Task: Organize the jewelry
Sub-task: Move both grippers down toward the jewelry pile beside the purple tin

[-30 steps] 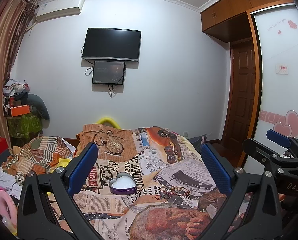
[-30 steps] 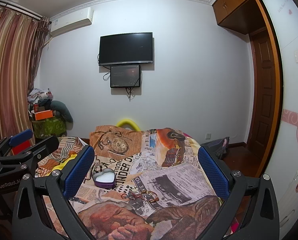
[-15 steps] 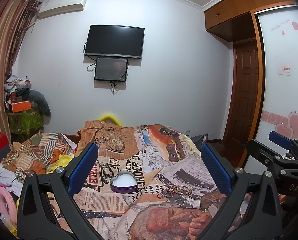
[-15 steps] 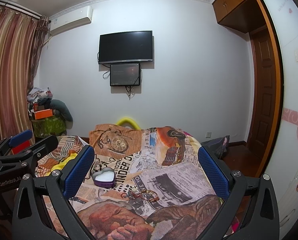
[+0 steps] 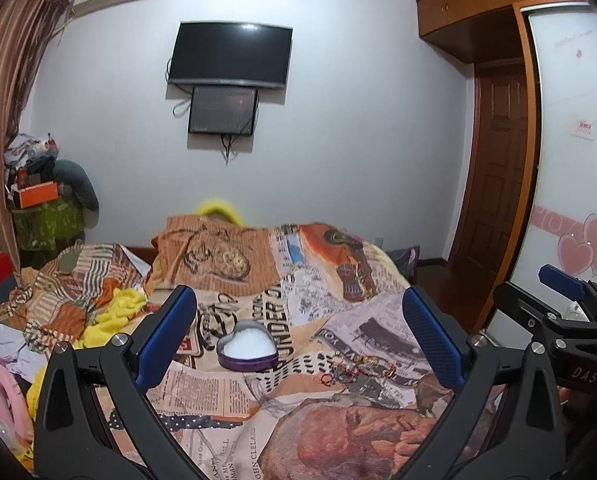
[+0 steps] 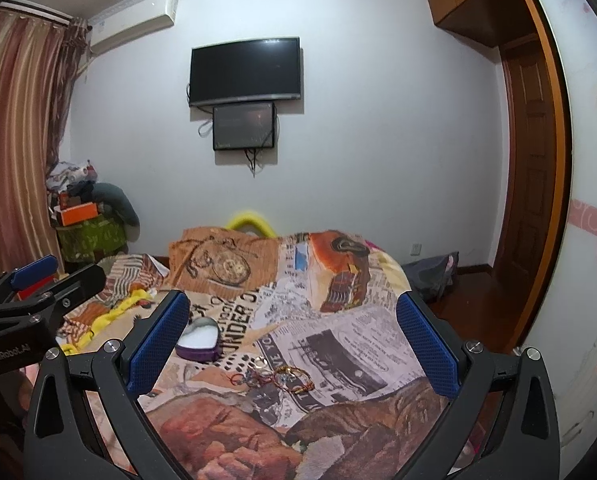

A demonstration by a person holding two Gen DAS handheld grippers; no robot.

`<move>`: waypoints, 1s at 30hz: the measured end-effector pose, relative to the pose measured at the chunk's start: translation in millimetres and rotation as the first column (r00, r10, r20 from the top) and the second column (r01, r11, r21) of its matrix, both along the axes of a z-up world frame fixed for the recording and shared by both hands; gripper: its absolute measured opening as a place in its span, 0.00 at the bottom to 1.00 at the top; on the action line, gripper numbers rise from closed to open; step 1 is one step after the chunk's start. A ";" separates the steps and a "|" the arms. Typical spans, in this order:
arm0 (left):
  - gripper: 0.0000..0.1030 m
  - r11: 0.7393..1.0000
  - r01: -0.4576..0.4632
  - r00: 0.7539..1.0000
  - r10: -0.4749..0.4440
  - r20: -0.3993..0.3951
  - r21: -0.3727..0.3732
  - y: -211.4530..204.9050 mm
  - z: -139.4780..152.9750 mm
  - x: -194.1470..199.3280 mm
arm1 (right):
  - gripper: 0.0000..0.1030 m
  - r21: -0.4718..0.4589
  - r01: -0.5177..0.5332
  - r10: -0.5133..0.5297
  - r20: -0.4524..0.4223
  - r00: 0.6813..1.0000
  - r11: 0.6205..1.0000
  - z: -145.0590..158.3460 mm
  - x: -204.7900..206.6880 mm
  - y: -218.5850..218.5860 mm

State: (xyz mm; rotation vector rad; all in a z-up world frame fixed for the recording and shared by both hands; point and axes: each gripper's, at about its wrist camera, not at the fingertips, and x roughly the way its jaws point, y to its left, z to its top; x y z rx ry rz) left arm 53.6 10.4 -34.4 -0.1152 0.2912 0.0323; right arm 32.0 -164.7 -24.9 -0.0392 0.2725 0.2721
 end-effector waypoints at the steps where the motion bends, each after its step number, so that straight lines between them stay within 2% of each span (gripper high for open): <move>1: 1.00 1.000 -0.002 1.000 0.002 -0.016 -0.002 0.8 -3.5 5.2 | 1.00 -0.003 0.005 -0.005 -0.011 1.000 1.000 -2.7 4.3 -1.6; 6: 1.00 1.000 -0.001 0.992 -0.001 -0.126 -0.019 6.9 -26.3 36.2 | 1.00 -0.037 0.028 -0.031 -0.081 0.996 0.999 -18.6 24.6 -5.6; 11: 1.00 1.000 0.006 0.975 -0.005 -0.224 0.001 10.1 -51.5 63.8 | 1.00 -0.146 0.051 -0.073 -0.148 0.986 0.988 -40.6 51.4 -7.0; 15: 1.00 0.999 0.052 0.944 -0.054 -0.325 -0.013 12.3 -75.8 91.8 | 1.00 -0.204 0.028 -0.068 -0.194 0.979 0.979 -53.9 73.0 -7.9; 18: 1.00 0.996 0.084 0.919 -0.089 -0.383 -0.028 12.6 -91.7 108.8 | 1.00 -0.224 -0.030 -0.035 -0.280 0.959 0.974 -71.6 92.4 -8.0; 21: 1.00 0.993 0.111 0.899 -0.111 -0.424 -0.025 9.5 -103.9 121.7 | 1.00 -0.219 -0.069 -0.015 -0.357 0.934 0.973 -88.0 109.0 -9.5; 24: 1.00 0.989 0.148 0.875 -0.139 -0.464 -0.018 5.1 -113.8 131.7 | 1.00 -0.220 -0.108 0.009 -0.406 0.914 0.969 -97.6 120.3 -11.6; 30: 1.00 0.977 0.209 0.818 -0.202 -0.538 -0.049 0.8 -128.0 150.6 | 1.00 -0.200 -0.181 0.064 -0.482 0.874 0.963 -108.2 136.8 -10.7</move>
